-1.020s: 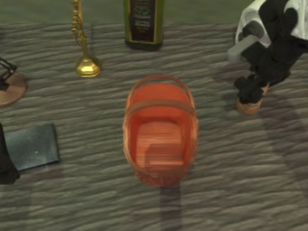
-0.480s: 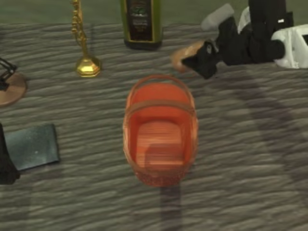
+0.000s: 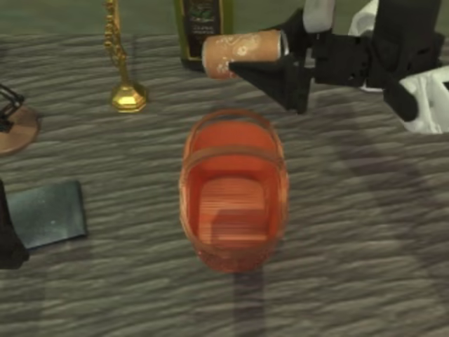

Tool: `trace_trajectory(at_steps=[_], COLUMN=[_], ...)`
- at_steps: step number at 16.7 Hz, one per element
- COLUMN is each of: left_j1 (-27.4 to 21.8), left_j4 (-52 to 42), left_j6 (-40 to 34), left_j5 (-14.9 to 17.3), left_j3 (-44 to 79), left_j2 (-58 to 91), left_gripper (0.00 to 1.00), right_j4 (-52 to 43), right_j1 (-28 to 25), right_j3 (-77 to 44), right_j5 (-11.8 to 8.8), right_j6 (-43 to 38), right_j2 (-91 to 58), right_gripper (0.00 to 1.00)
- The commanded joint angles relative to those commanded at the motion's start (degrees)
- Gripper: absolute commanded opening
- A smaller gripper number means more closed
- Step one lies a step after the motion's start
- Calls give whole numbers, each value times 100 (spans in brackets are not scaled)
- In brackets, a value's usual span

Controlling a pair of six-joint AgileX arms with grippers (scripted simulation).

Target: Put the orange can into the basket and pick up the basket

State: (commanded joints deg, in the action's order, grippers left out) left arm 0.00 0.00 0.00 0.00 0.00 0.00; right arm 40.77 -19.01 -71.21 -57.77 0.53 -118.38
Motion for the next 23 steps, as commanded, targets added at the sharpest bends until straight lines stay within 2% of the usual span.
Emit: trace_trajectory(at_steps=[3,5,11,18,23], left_j1=[0,0,0,0,0], left_j4=[0,0,0,0,0], left_j6=[0,0,0,0,0], left_j5=[0,0,0,0,0], left_j3=[0,0,0,0,0], left_j2=[0,0,0,0,0], left_gripper=[100,100,100,100,100], right_j4=[660,796,881,2428,2676], right_j1=[-67,-81,-62,-100,-108], right_j3=[214,258,255,579,656], right_j5=[-435,-531,-538,-518,-506], right_j6=[-201,-241,-243,-222,-215], right_j2=[216,271,155,-1030,-1250], right_gripper=[0,0,0,0,0])
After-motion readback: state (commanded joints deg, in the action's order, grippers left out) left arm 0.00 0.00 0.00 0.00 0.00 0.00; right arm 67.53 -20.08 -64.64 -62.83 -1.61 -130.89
